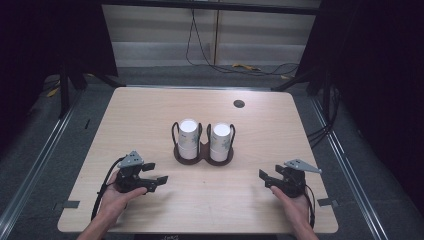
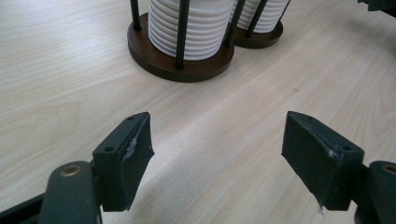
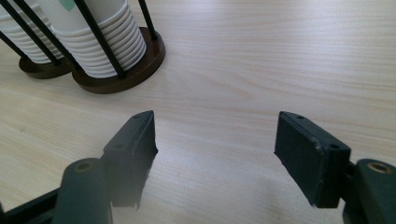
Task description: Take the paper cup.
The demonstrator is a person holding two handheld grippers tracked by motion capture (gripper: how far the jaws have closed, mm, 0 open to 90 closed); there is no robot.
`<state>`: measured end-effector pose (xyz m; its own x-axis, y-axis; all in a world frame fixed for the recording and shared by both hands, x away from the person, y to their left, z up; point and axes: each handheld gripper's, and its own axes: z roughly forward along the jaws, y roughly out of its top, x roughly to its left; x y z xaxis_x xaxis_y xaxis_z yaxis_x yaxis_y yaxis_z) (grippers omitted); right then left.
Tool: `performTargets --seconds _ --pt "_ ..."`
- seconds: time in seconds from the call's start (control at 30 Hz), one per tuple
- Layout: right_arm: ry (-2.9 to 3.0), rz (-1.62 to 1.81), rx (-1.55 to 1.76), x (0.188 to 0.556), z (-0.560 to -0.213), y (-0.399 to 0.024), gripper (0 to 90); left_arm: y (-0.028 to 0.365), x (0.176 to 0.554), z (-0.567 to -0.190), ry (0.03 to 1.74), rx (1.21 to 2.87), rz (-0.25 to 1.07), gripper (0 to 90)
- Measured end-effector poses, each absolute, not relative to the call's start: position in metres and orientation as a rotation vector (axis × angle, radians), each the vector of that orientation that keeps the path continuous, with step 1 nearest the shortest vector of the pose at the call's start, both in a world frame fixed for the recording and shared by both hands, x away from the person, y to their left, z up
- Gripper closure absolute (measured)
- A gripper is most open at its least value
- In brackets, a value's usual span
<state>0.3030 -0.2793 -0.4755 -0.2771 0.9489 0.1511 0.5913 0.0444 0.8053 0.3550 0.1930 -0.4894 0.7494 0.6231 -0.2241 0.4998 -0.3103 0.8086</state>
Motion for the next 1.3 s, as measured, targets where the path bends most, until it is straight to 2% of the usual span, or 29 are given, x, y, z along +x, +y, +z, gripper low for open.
performTargets --seconds 0.5,0.73,0.93,1.0,1.3 --pt "1.91 1.145 1.547 0.302 -0.476 -0.282 26.9 0.191 0.358 -0.489 0.869 1.957 0.161 25.2" --pt "1.923 1.141 1.547 0.299 -0.475 -0.283 26.3 0.186 0.359 -0.487 0.882 1.953 0.147 22.4" --pt "1.943 1.133 1.522 0.299 -0.472 -0.275 26.7 0.181 0.358 -0.469 0.845 1.912 0.166 19.9" --pt "1.968 1.145 1.499 0.297 -0.471 -0.272 27.3 0.181 0.36 -0.462 0.829 1.932 0.136 16.1" --pt "1.996 1.198 1.435 0.294 -0.467 -0.266 25.1 0.176 0.374 -0.439 0.802 1.894 0.155 16.3"
